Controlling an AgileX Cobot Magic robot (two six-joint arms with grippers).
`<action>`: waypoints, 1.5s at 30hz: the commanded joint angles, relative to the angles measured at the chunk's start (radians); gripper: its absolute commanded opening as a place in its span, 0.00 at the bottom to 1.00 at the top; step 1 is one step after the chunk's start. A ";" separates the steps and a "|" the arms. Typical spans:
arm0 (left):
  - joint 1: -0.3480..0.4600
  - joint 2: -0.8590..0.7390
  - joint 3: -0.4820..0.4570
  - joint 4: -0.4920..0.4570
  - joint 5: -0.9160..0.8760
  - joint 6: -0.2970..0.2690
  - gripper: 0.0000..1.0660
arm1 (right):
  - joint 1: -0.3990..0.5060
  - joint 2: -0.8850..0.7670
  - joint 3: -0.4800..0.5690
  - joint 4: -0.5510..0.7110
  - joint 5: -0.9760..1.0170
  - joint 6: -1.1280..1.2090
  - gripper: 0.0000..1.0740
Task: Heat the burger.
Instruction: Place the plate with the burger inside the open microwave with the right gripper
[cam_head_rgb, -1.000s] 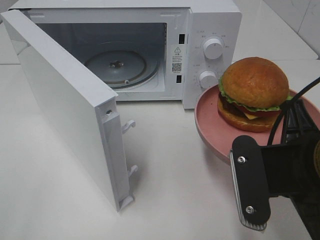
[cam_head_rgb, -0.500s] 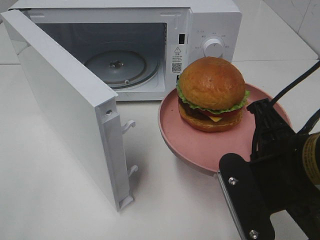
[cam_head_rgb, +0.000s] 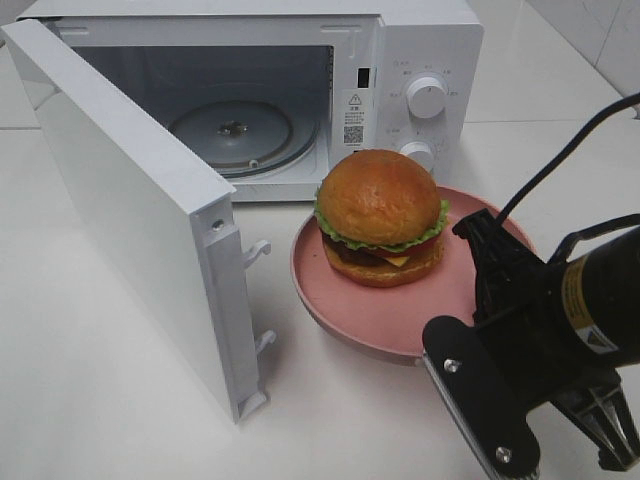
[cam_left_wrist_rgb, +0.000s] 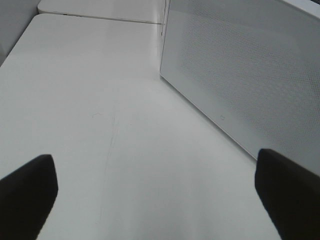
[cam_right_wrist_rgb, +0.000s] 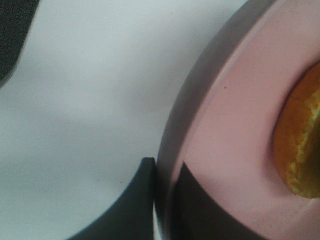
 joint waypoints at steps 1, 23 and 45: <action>0.002 -0.024 0.002 -0.004 -0.005 0.000 0.94 | -0.033 0.009 -0.037 -0.005 -0.076 -0.071 0.00; 0.002 -0.024 0.002 -0.004 -0.005 0.000 0.94 | -0.208 0.196 -0.203 0.478 -0.180 -0.786 0.00; 0.002 -0.024 0.002 -0.003 -0.005 0.000 0.94 | -0.214 0.351 -0.353 0.495 -0.235 -0.846 0.00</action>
